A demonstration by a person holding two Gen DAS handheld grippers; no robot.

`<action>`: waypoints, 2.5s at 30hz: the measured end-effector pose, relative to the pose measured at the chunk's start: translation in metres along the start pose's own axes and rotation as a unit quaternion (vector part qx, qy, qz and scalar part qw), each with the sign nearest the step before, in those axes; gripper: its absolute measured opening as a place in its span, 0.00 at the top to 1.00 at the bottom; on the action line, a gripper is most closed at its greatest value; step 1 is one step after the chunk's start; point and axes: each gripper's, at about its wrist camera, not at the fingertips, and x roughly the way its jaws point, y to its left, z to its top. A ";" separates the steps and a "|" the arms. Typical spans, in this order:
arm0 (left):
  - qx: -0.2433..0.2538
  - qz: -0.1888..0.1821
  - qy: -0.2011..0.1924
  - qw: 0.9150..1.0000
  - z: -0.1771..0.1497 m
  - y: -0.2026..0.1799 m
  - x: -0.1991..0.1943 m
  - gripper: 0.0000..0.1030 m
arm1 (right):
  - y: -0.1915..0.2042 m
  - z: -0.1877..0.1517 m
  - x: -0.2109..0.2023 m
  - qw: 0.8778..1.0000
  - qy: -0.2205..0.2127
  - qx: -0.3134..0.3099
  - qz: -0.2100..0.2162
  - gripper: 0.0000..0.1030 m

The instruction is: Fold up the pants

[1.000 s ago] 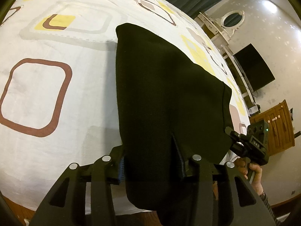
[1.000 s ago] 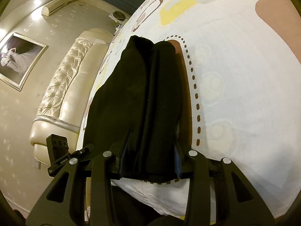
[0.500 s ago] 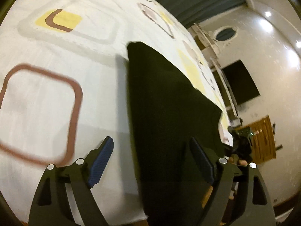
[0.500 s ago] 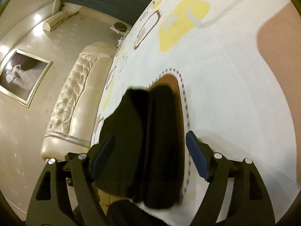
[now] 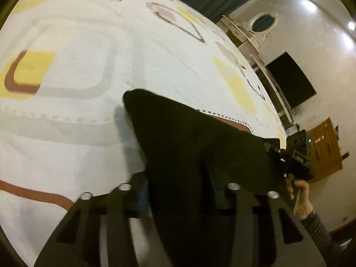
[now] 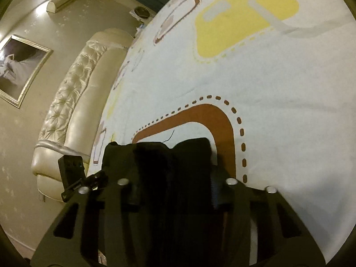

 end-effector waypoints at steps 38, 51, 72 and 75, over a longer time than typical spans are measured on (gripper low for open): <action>0.028 0.113 -0.037 0.993 0.083 0.016 0.037 0.70 | -0.020 0.091 0.050 0.999 -0.044 0.010 0.011 0.68; 0.021 0.105 -0.040 0.993 0.081 0.020 0.037 0.69 | -0.024 0.087 0.046 0.999 -0.047 0.015 0.020 0.68; 0.011 0.128 -0.067 0.990 0.014 0.007 -0.027 0.24 | -0.028 0.023 -0.012 0.996 -0.065 0.063 0.021 0.43; 0.013 0.133 -0.066 0.989 -0.007 0.000 -0.038 0.23 | -0.028 0.004 -0.026 0.995 -0.071 0.068 0.025 0.39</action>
